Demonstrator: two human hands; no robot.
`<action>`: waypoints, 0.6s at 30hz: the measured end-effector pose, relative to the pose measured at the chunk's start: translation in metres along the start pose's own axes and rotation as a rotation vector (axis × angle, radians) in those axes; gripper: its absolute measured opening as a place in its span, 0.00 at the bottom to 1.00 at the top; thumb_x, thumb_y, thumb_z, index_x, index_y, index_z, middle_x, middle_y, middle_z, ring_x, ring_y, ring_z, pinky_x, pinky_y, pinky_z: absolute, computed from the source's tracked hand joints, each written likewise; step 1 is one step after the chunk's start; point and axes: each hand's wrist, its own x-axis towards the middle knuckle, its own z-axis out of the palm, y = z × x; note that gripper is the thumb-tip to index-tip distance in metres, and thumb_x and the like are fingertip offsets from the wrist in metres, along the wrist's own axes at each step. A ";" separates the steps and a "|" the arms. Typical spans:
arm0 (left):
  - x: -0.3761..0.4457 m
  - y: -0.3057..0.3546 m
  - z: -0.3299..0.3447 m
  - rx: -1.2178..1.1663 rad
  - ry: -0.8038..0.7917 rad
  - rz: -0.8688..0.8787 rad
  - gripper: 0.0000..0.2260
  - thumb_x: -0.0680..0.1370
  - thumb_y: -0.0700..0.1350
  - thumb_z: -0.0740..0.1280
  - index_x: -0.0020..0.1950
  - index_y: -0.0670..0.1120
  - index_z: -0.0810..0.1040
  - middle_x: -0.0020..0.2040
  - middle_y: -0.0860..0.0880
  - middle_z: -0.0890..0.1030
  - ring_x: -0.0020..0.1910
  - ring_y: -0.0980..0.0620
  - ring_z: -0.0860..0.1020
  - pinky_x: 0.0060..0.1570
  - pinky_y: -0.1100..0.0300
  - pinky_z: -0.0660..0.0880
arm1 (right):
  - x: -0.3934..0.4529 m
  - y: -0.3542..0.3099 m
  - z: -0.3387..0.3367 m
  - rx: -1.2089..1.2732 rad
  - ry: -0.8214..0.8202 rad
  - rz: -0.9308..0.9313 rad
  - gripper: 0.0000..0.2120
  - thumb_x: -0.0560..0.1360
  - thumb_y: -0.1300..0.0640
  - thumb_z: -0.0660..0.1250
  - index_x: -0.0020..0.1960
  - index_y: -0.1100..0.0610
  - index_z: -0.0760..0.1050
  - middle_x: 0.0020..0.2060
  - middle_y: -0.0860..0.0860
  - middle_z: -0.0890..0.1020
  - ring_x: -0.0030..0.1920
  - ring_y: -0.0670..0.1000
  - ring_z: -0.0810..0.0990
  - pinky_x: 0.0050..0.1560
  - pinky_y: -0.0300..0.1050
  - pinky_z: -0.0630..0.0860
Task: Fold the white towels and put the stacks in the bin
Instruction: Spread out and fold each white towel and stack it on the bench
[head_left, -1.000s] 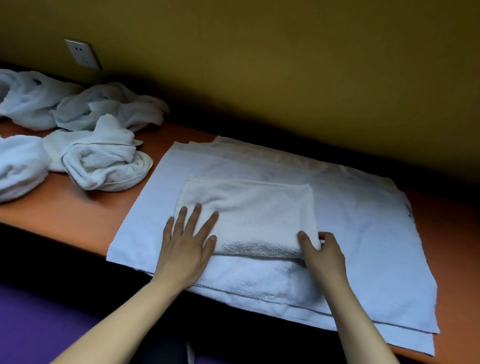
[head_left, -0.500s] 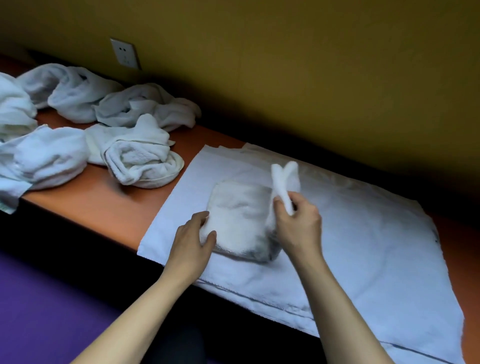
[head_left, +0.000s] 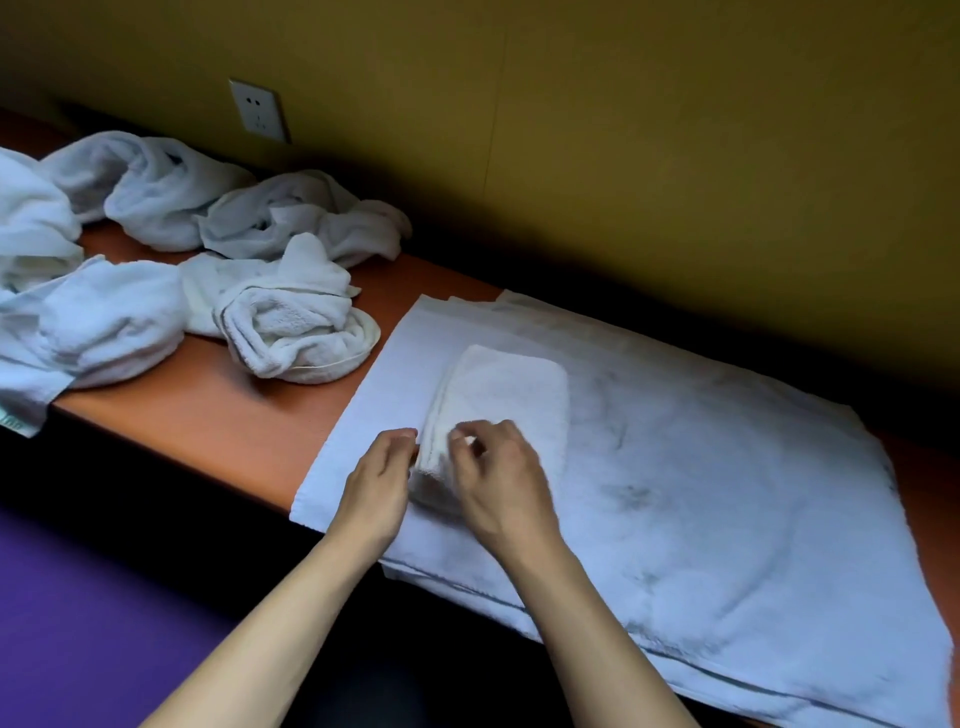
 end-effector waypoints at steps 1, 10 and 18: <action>-0.001 0.005 0.002 0.032 -0.013 -0.008 0.17 0.76 0.65 0.58 0.57 0.59 0.78 0.58 0.54 0.82 0.61 0.49 0.79 0.63 0.51 0.73 | 0.000 0.006 -0.007 0.034 0.130 0.022 0.12 0.80 0.50 0.61 0.57 0.53 0.80 0.47 0.52 0.79 0.50 0.54 0.78 0.52 0.48 0.73; 0.007 0.042 0.024 0.158 -0.034 -0.126 0.21 0.77 0.53 0.69 0.66 0.46 0.71 0.60 0.48 0.79 0.55 0.46 0.79 0.44 0.55 0.75 | -0.003 0.056 -0.033 0.358 0.028 0.521 0.19 0.80 0.45 0.63 0.67 0.53 0.67 0.57 0.50 0.79 0.51 0.50 0.78 0.45 0.42 0.71; -0.015 0.047 0.042 0.021 -0.070 0.018 0.22 0.79 0.45 0.68 0.72 0.56 0.68 0.60 0.45 0.81 0.52 0.48 0.82 0.44 0.55 0.76 | -0.010 0.072 -0.054 0.648 0.133 0.477 0.13 0.78 0.53 0.69 0.61 0.49 0.74 0.50 0.48 0.83 0.47 0.44 0.82 0.47 0.42 0.80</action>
